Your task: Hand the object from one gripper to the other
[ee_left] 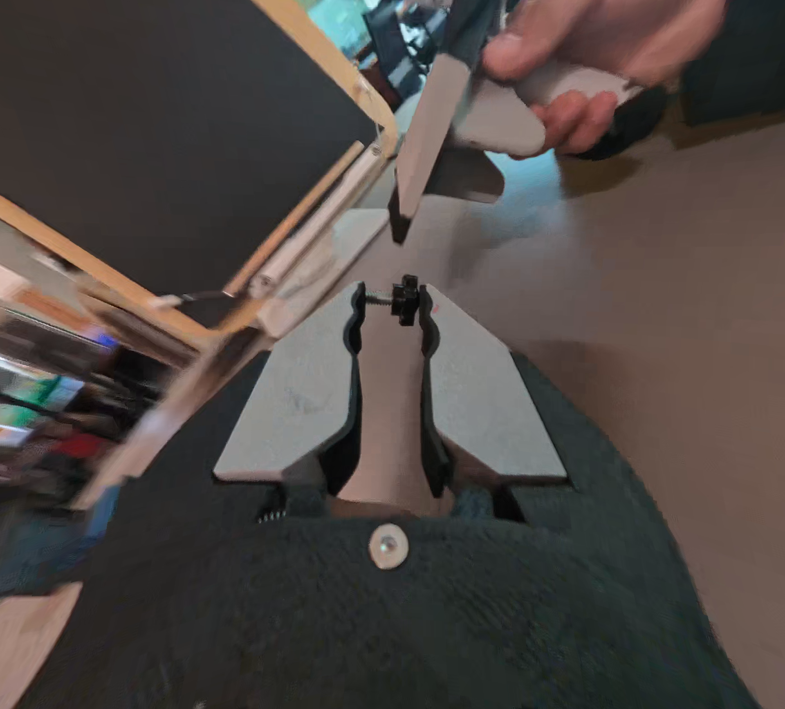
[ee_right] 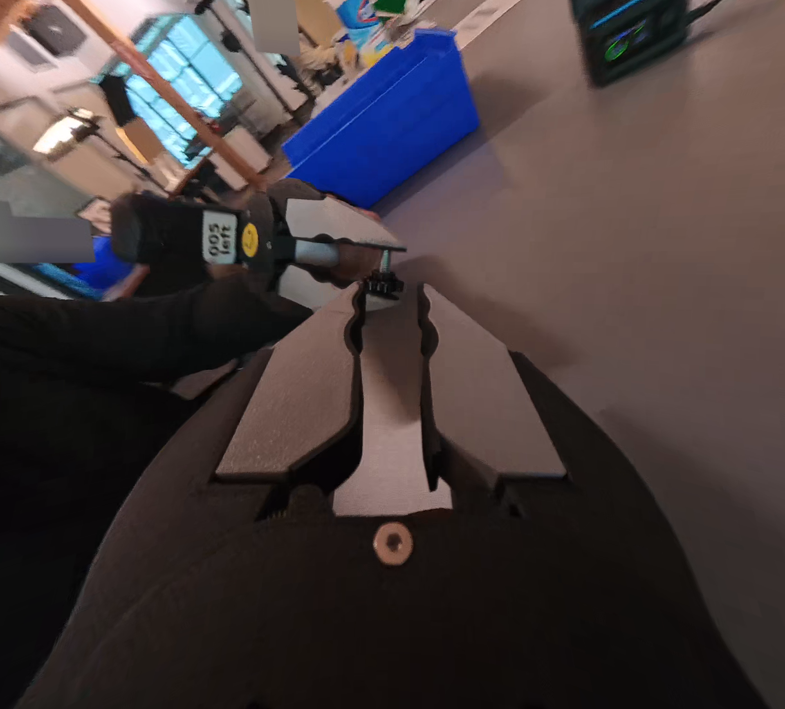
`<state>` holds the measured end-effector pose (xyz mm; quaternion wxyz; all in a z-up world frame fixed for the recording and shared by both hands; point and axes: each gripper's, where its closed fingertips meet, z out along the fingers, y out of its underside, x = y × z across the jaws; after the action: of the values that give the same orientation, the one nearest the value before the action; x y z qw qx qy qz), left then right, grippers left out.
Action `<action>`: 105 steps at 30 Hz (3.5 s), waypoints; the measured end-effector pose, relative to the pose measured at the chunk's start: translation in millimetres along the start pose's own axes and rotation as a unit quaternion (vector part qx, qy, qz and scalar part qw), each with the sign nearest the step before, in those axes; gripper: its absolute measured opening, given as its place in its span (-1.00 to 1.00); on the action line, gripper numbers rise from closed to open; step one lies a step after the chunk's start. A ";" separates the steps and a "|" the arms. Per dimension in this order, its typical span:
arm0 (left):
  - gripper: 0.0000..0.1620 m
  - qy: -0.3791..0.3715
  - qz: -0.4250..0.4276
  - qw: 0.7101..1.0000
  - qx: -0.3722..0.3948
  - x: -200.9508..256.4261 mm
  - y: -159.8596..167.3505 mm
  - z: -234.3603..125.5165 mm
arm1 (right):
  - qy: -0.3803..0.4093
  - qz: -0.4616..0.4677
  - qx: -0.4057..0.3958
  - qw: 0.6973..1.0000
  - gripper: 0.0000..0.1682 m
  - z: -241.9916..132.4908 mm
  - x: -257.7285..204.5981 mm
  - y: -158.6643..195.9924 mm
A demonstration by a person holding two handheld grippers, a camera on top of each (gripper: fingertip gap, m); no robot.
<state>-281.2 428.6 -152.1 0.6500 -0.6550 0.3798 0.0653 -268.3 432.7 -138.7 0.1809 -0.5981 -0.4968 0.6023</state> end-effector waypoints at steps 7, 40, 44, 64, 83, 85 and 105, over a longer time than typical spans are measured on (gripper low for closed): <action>-0.72 0.144 -0.329 0.932 0.041 -1.9 -5.2 -5.7 | 0.069 -0.176 -0.077 0.979 -0.62 4.8 -4.3 15.0; -0.39 0.138 -0.347 0.928 0.012 -17.8 4.2 -14.9 | 0.079 -0.134 -0.074 0.985 -0.78 14.9 3.5 16.4; -0.50 0.145 -0.054 0.988 -0.017 34.4 2.3 -14.3 | 0.000 -0.042 -0.135 0.990 -0.78 11.3 -7.0 43.8; -0.70 0.283 0.125 0.951 0.021 121.9 -9.3 -34.6 | -0.088 -0.092 -0.399 0.908 -0.78 5.3 -52.2 138.9; -0.82 -0.095 0.026 0.991 0.091 -23.8 -40.7 -19.9 | -0.040 -0.045 -0.093 0.994 -0.79 -0.1 -28.9 22.8; -0.81 -0.135 0.034 0.988 0.074 -34.3 -35.7 -19.5 | -0.025 -0.027 -0.042 0.998 -0.80 0.8 -21.8 6.4; -0.83 -0.205 0.199 0.958 -0.027 -31.6 -23.2 -6.6 | 0.024 -0.008 0.052 0.998 -0.72 26.7 -12.5 -18.1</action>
<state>-292.6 432.5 -114.2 0.6695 -0.5565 0.3593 0.3363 -296.4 420.4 -122.8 0.2285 -0.5980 -0.4654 0.6112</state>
